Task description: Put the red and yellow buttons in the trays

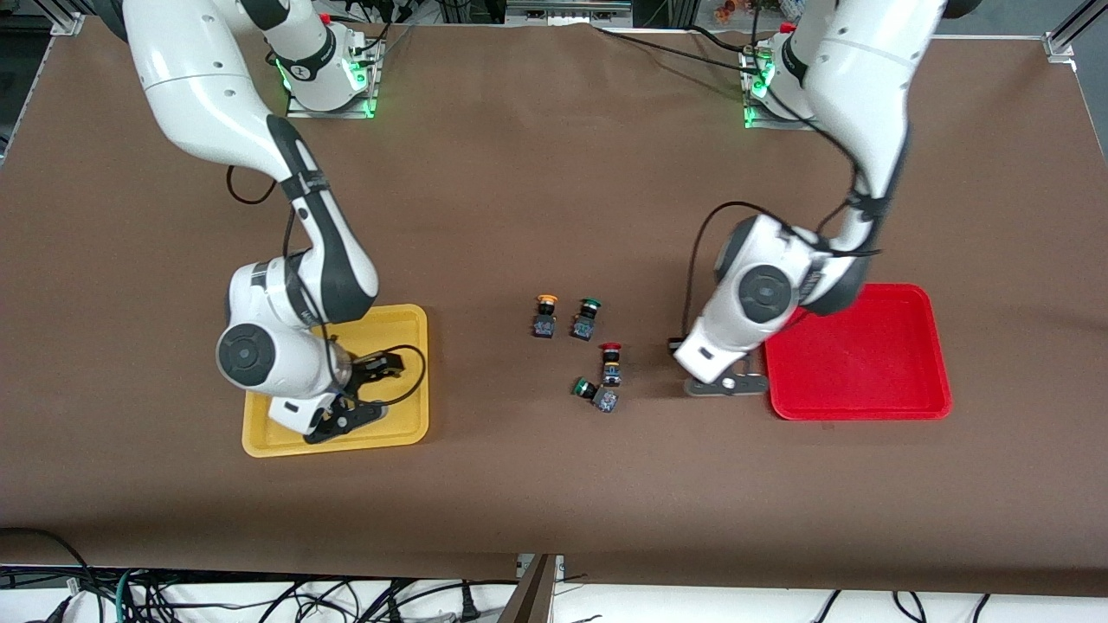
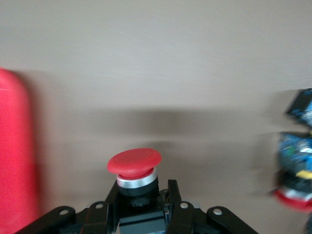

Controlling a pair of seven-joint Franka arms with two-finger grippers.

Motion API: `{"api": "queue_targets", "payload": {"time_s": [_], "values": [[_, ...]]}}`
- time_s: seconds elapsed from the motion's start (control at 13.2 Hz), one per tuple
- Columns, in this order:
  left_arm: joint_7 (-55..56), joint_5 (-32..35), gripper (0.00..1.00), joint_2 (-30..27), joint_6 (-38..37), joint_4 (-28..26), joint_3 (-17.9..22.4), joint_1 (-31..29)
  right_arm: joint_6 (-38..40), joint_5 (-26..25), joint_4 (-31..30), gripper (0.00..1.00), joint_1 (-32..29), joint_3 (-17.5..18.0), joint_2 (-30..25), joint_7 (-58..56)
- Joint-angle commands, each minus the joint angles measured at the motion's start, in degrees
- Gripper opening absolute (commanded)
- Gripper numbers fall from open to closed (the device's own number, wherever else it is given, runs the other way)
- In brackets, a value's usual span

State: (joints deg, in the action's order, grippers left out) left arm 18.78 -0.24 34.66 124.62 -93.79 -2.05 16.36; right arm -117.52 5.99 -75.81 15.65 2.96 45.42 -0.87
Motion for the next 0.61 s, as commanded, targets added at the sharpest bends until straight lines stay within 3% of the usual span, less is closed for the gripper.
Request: {"api": "queue_targets", "payload": {"time_s": [0.0, 0.08, 0.23, 0.38, 0.53], "values": [[-16.69, 0.15, 0.13, -3.02, -7.18, -1.04, -0.59, -8.69, 0.98, 0.07, -0.57, 1.0, 0.17, 6.42, -0.95, 17.06], [-21.1, 0.15, 0.17, -2.76, -7.46, -1.56, -0.59, -11.15, 0.98, 0.07, -0.57, 1.0, 1.21, 8.36, -0.86, 24.7], [-26.4, 0.33, 0.24, -1.1, -7.37, -1.74, -0.5, -15.55, 0.02, -0.45, -0.57, 1.0, 6.64, 8.56, -0.42, 37.9], [-29.84, 0.33, 0.28, 1.01, -6.93, -1.74, -0.5, -17.76, -2.7, -0.37, -0.66, 1.0, 10.53, 8.38, 0.81, 46.01], [-30.55, 0.33, 0.41, 3.21, -6.67, -2.1, -0.5, -18.82, -6.48, -0.45, -1.1, 1.0, 13.08, 8.38, 2.21, 50.51]]}}
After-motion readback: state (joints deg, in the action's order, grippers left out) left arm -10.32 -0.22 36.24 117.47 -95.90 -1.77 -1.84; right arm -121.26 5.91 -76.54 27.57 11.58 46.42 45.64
